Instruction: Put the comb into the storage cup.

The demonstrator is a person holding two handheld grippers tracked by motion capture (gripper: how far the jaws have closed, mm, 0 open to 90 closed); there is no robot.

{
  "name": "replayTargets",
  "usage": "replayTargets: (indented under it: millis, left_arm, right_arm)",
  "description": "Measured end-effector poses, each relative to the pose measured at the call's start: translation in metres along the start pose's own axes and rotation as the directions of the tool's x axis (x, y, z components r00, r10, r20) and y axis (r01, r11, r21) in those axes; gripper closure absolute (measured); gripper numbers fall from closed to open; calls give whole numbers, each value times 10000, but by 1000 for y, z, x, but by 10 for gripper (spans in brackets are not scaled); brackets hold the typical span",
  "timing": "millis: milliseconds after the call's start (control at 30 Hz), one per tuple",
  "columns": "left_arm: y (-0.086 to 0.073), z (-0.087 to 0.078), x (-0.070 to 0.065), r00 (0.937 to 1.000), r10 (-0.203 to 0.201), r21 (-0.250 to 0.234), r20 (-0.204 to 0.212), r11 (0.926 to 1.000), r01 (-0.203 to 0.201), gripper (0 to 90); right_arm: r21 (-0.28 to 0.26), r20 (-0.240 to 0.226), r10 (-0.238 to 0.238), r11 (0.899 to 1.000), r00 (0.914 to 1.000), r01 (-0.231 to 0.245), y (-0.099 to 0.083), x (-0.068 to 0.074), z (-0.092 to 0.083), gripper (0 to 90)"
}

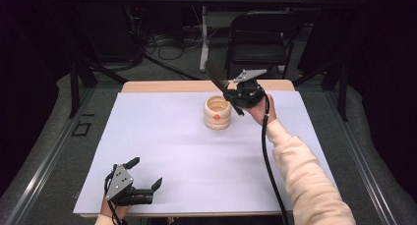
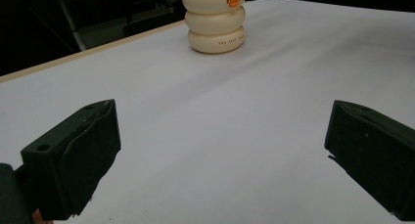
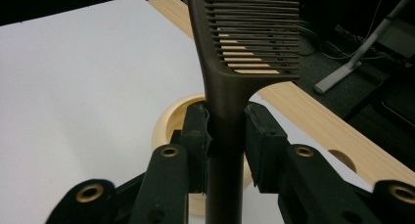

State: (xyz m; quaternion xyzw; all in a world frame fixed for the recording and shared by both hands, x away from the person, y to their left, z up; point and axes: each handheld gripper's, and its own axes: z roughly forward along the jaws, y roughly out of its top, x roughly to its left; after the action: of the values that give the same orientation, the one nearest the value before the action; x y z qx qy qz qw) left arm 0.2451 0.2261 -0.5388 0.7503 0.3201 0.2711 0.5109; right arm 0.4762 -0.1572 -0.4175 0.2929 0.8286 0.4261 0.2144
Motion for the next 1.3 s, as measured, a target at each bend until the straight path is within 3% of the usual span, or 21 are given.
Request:
replayTargets:
  millis: [1300]
  left_arm:
    - [0,-1,-1,10000,13,23,-8,10000,-13,3]
  right_arm:
    - [-753,-151,-81,9971,9999,69,30,4,7,721]
